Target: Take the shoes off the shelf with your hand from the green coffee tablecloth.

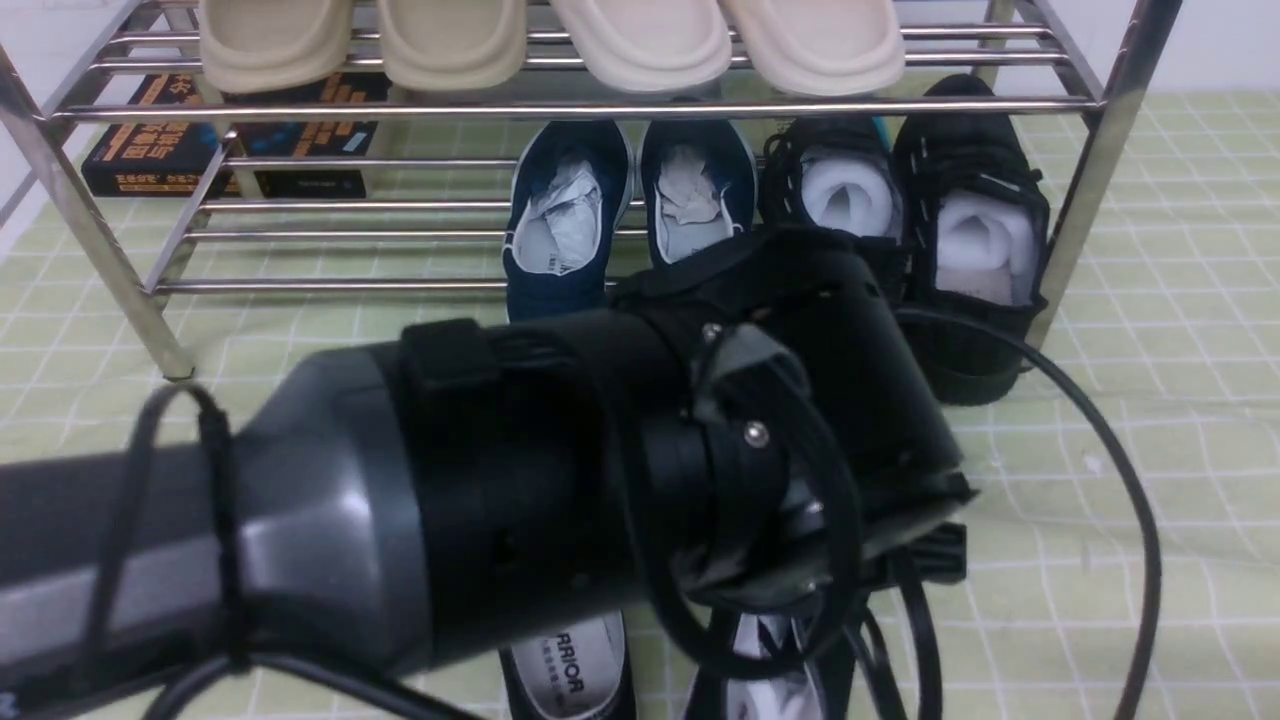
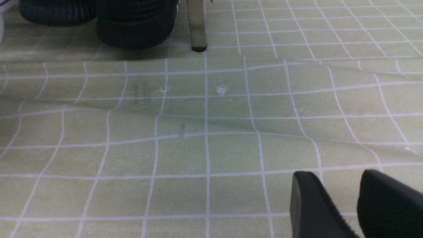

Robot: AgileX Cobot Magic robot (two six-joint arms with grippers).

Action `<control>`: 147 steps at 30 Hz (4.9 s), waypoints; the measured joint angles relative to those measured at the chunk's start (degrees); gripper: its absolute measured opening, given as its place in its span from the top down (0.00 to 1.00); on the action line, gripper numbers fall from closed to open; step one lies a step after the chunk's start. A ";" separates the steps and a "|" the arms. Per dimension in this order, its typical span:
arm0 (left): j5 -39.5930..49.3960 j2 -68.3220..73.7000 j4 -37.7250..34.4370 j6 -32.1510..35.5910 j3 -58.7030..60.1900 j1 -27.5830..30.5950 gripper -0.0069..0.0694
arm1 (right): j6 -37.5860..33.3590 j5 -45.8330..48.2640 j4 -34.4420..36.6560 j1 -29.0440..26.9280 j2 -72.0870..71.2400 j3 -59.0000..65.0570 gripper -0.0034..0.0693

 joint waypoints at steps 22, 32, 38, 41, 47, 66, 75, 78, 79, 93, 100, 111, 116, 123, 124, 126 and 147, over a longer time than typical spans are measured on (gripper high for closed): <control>-9.75 6.12 -5.10 -2.75 0.00 7.95 0.88 | -0.03 0.00 0.00 0.00 0.00 0.00 0.62; -8.19 7.15 -8.78 -1.17 0.00 8.02 0.88 | -0.03 0.00 0.00 0.00 0.00 0.00 0.62; -6.90 7.15 -11.13 1.09 0.82 8.02 0.88 | -0.03 0.00 0.00 0.00 0.00 0.00 0.62; -8.19 7.15 -9.40 1.05 0.86 8.02 0.88 | -0.03 0.00 0.00 0.00 0.00 0.00 0.62; -9.19 7.15 -4.31 -3.07 0.86 8.08 0.88 | -0.03 0.00 0.00 0.00 0.00 0.00 0.62; -8.14 7.15 -0.28 -8.44 5.73 8.13 0.85 | -0.03 0.00 0.00 0.00 0.00 0.00 0.62; -4.50 6.10 -2.63 -0.03 3.11 8.13 0.56 | -0.03 0.00 0.00 0.00 0.00 0.00 0.62; -0.33 4.50 -2.68 3.21 0.31 8.13 0.49 | -0.03 0.00 0.00 0.00 0.00 0.00 0.62; 1.44 3.79 -2.75 5.38 -0.74 8.13 0.49 | -0.03 0.00 0.00 0.00 0.00 0.00 0.62; 10.39 -23.38 -6.25 31.15 4.90 8.13 0.91 | -0.07 0.00 0.00 0.00 0.00 0.00 0.62; -0.54 -44.37 -12.36 33.33 25.87 8.13 0.91 | -0.07 0.00 0.00 0.00 0.00 0.00 0.62; -52.93 -71.27 -8.28 22.58 56.63 8.13 0.91 | -0.07 0.00 0.00 0.00 0.00 0.00 0.62; -58.90 -74.74 -7.88 22.07 62.30 8.13 0.90 | -0.07 0.00 0.00 0.00 0.00 0.00 0.62; -55.62 -74.74 -6.85 22.06 62.76 8.13 0.89 | -0.02 0.00 0.00 0.00 0.00 0.00 0.62; -53.94 -74.79 -6.85 22.55 62.76 8.13 0.89 | -0.02 0.00 0.00 0.00 0.00 0.00 0.62; -48.22 -74.81 -7.78 25.79 62.76 8.33 0.88 | 0.04 0.00 0.00 0.00 0.00 0.00 0.62; -42.62 -91.72 -25.80 64.50 80.42 62.73 0.86 | 0.04 0.00 0.00 0.00 0.00 0.00 0.62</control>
